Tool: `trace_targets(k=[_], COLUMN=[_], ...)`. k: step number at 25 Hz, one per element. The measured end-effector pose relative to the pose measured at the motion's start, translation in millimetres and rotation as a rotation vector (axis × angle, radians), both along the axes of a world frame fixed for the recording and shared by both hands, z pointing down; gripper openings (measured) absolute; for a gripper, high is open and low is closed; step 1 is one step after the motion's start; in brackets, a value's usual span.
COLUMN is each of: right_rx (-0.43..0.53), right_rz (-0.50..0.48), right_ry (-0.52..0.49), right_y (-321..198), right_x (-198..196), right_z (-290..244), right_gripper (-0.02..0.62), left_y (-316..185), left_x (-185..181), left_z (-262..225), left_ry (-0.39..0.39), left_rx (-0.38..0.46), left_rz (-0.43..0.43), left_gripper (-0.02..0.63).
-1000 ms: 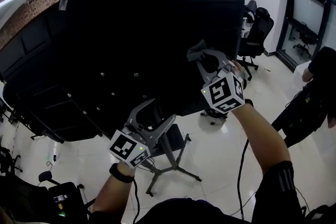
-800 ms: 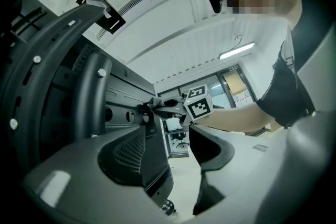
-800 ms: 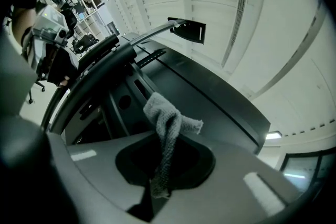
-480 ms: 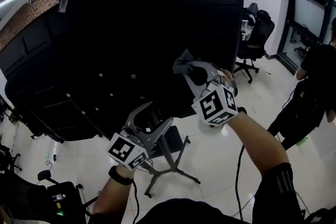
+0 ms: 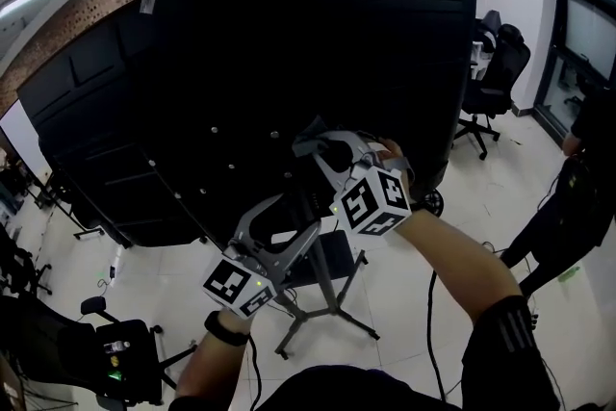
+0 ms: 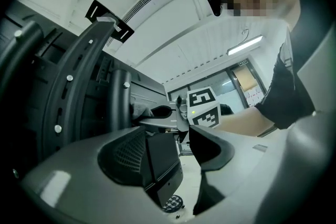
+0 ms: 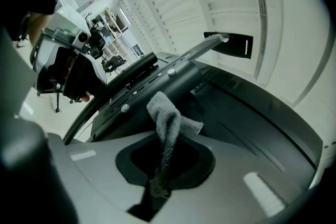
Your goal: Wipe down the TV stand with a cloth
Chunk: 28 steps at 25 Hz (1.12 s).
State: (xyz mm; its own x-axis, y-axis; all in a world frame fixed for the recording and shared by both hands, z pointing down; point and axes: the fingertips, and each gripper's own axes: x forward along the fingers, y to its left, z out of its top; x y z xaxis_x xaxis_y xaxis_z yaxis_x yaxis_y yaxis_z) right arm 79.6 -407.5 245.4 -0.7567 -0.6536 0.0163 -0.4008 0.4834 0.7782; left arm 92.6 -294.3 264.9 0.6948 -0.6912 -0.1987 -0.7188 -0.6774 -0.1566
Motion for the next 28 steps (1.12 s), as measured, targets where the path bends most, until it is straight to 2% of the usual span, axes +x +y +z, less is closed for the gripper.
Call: trace_targets(k=[6, 20, 28], right_rx=[0.023, -0.010, 0.003], right_rz=[0.041, 0.234, 0.333], right_ry=[-0.002, -0.053, -0.050], right_y=[-9.2, -42.4, -47.5], right_x=[17.5, 120.6, 146.9], right_z=[4.8, 4.3, 1.0], right_gripper=[0.023, 0.023, 0.023], left_y=[-1.6, -9.0, -3.0], left_x=[3.9, 51.8, 55.2], left_z=[6.1, 1.0, -5.4], left_ry=[-0.002, -0.018, -0.012], left_rx=[-0.012, -0.004, 0.012], left_rz=[0.009, 0.118, 0.144], left_gripper=[0.284, 0.284, 0.284])
